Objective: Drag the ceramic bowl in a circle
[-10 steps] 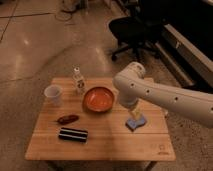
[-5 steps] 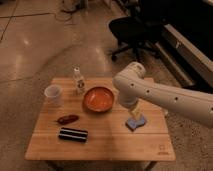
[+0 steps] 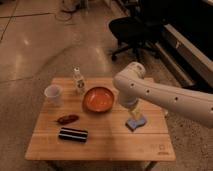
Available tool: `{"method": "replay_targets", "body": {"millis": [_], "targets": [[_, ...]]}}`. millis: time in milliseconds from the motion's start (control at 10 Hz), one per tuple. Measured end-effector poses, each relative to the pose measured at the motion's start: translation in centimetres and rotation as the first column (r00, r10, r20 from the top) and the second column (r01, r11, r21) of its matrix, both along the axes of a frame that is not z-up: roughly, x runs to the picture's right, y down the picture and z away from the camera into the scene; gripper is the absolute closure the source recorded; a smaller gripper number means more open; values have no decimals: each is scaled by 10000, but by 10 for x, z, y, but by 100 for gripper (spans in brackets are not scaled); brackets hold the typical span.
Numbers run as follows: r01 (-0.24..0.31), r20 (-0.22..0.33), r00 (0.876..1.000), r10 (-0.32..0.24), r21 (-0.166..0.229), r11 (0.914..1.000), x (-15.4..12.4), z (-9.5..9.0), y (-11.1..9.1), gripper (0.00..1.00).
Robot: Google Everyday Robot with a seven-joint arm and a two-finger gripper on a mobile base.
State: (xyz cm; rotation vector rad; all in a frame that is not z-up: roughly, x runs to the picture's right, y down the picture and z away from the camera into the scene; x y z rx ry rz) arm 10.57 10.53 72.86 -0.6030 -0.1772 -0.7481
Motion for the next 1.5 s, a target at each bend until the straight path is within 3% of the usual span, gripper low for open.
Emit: {"method": "replay_targets", "body": {"millis": [400,600,1000,1500], "targets": [[32,-87,10000,-31,40,10000,1,5,-2,20],[-46,4,10000,46,-158,9999,-16,34,-3,20],[-566,929,9939,602,-409,9976,-62,95,-6,20],[-879,1351,9862,959,-643,9941,-81,144,-4,20]]}}
